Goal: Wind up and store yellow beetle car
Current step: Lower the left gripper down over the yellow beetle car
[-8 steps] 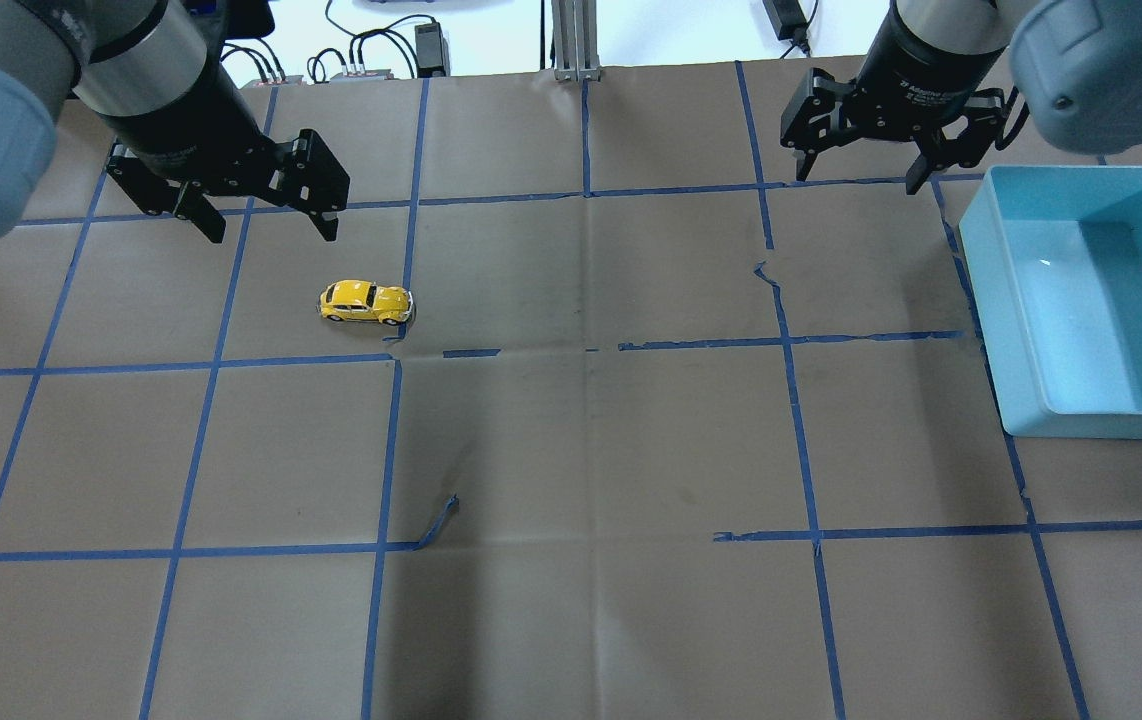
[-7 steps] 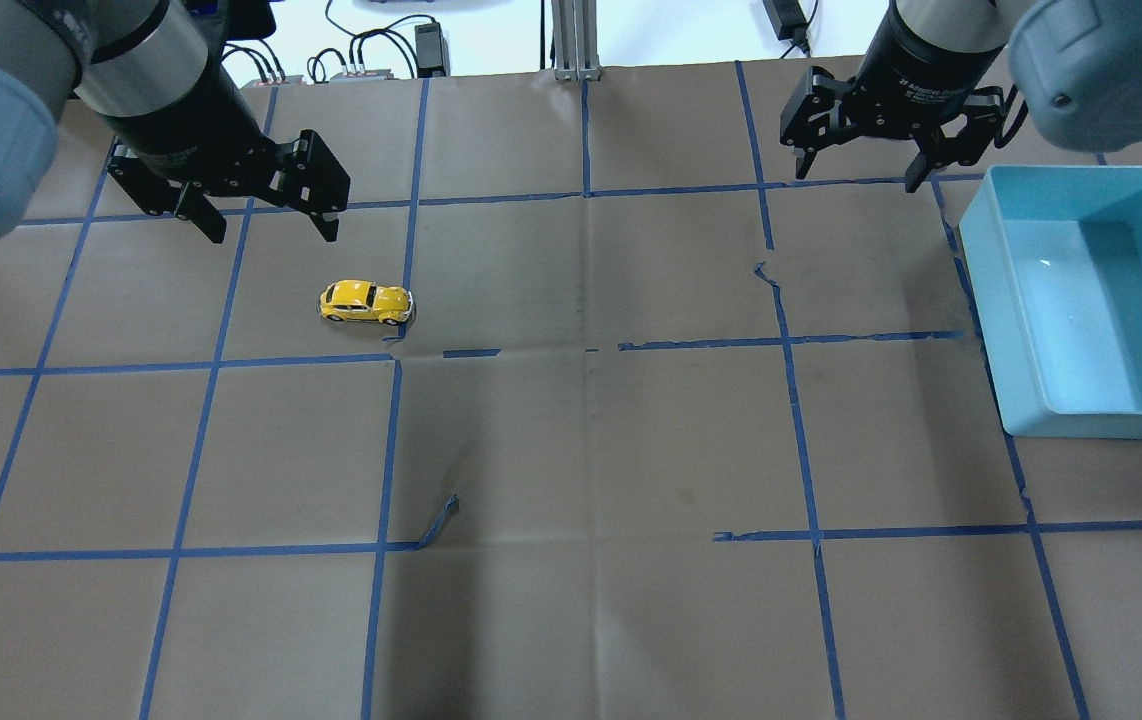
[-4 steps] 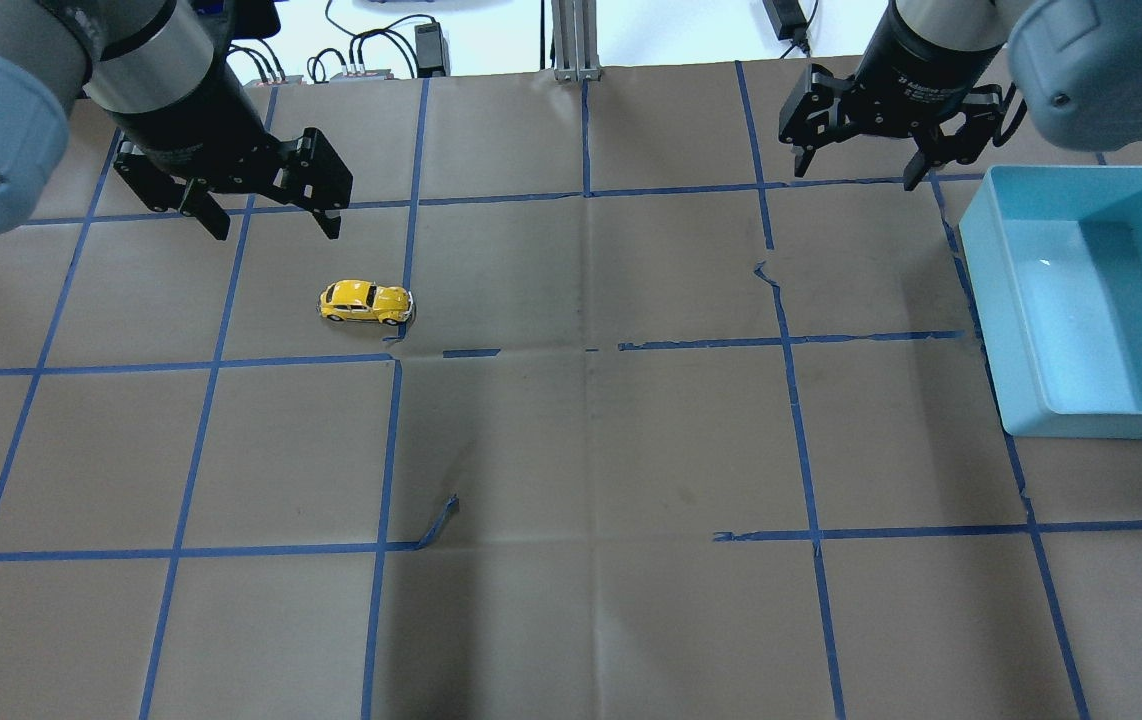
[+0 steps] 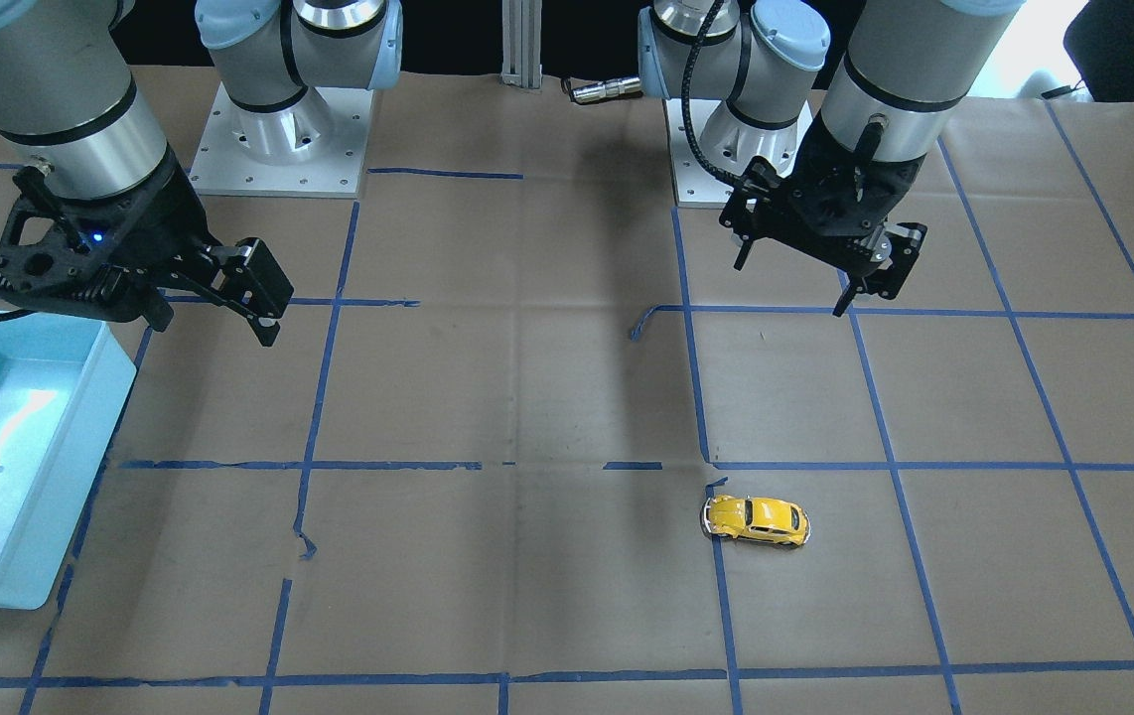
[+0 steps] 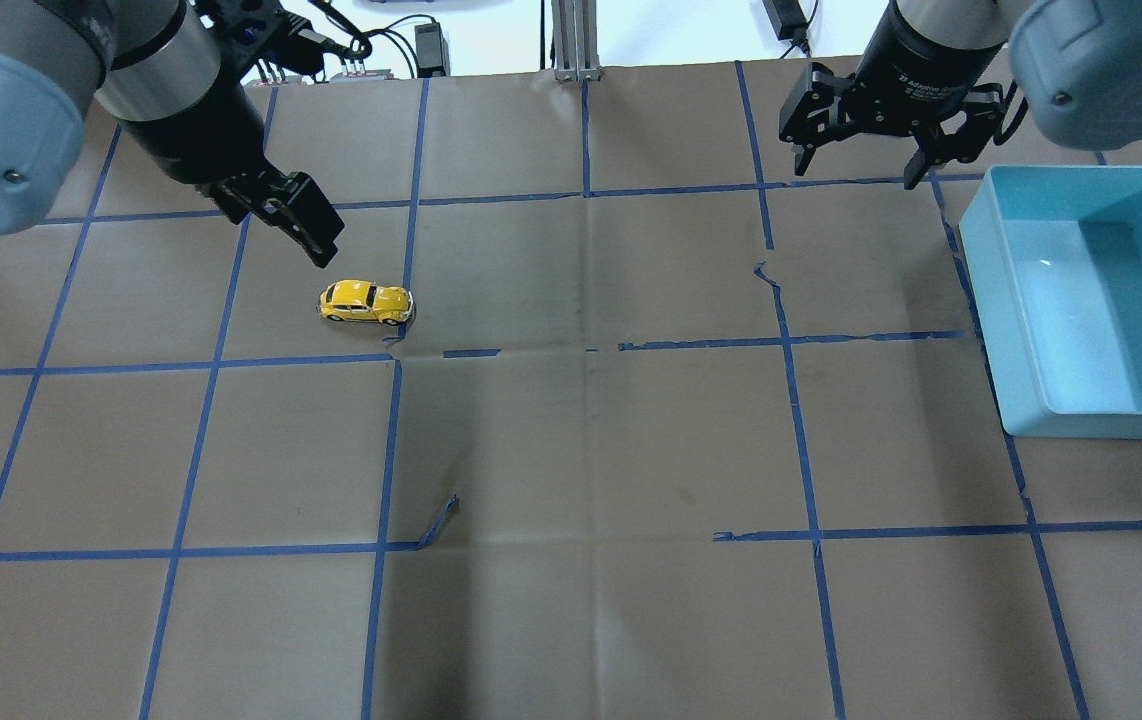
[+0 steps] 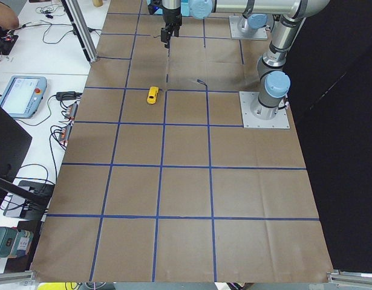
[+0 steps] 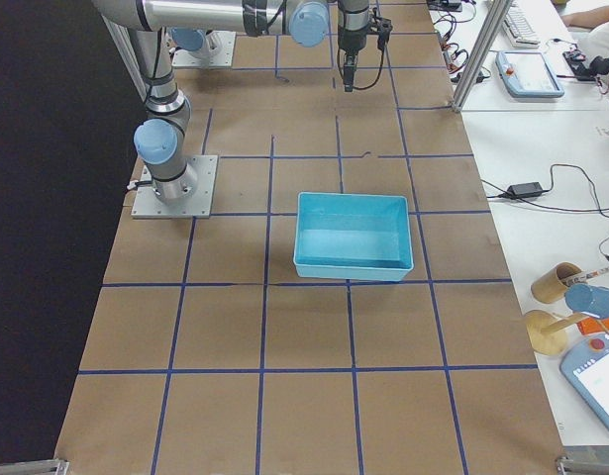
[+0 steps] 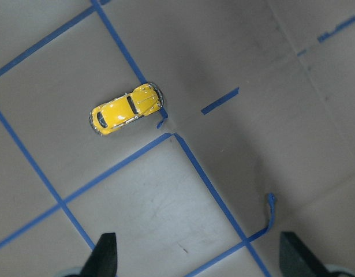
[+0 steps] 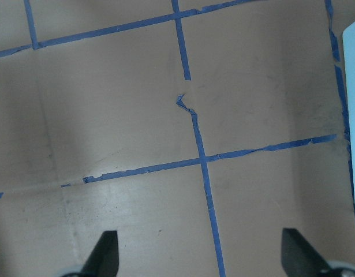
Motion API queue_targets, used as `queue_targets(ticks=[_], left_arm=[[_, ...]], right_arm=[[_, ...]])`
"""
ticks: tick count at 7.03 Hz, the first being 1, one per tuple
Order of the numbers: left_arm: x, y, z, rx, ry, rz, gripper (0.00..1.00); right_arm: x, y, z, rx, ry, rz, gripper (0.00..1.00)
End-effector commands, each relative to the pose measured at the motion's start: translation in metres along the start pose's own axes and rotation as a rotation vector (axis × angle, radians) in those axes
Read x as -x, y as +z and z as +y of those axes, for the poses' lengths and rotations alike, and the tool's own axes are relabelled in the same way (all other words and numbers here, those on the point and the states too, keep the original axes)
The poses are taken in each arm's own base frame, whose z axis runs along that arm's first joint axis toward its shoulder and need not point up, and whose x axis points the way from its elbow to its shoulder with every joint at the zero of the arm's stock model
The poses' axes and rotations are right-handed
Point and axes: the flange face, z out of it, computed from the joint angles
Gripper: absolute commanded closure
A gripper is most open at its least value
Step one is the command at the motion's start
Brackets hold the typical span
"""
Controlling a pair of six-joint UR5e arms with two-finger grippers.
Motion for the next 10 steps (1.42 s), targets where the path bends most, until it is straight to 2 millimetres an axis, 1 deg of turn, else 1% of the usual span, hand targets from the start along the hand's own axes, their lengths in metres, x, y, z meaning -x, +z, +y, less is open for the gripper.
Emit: queue_targets(ticks=[1, 2, 3, 4, 5, 6, 7, 8, 10], left_arm=[[0.027, 0.07, -0.031, 0.017, 0.421, 0.01, 0.04], [0.042, 0.115, -0.053, 0.002, 0.612, -0.013, 0.03], [0.05, 0.151, -0.058, 0.0, 0.76, -0.015, 0.03], [0.074, 0.178, -0.055, -0.021, 0.894, -0.063, 0.04], [0.097, 0.207, -0.044, -0.001, 0.925, -0.027, 0.04], [0.098, 0.219, -0.041, 0.012, 0.983, -0.004, 0.04], [0.102, 0.234, -0.045, 0.015, 0.993, 0.003, 0.04], [0.108, 0.244, -0.051, 0.022, 0.991, 0.003, 0.05], [0.115, 0.259, -0.058, 0.026, 0.979, -0.034, 0.06]], right_arm=[[0.0, 0.0, 0.0, 0.0, 0.0, 0.0, 0.0], [0.0, 0.002, -0.001, 0.0, 0.0, -0.003, 0.0], [0.0, 0.001, -0.001, -0.003, 0.0, -0.003, 0.0], [0.0, 0.003, -0.001, -0.002, 0.0, -0.002, 0.0], [0.0, 0.005, 0.0, 0.001, 0.0, -0.002, 0.0], [0.0, 0.005, 0.0, 0.002, 0.0, -0.002, 0.0], [0.0, 0.004, 0.001, 0.002, 0.0, -0.002, 0.0], [0.0, 0.004, 0.001, 0.002, 0.002, -0.003, 0.0], [0.0, 0.005, 0.001, 0.005, 0.002, -0.001, 0.0]])
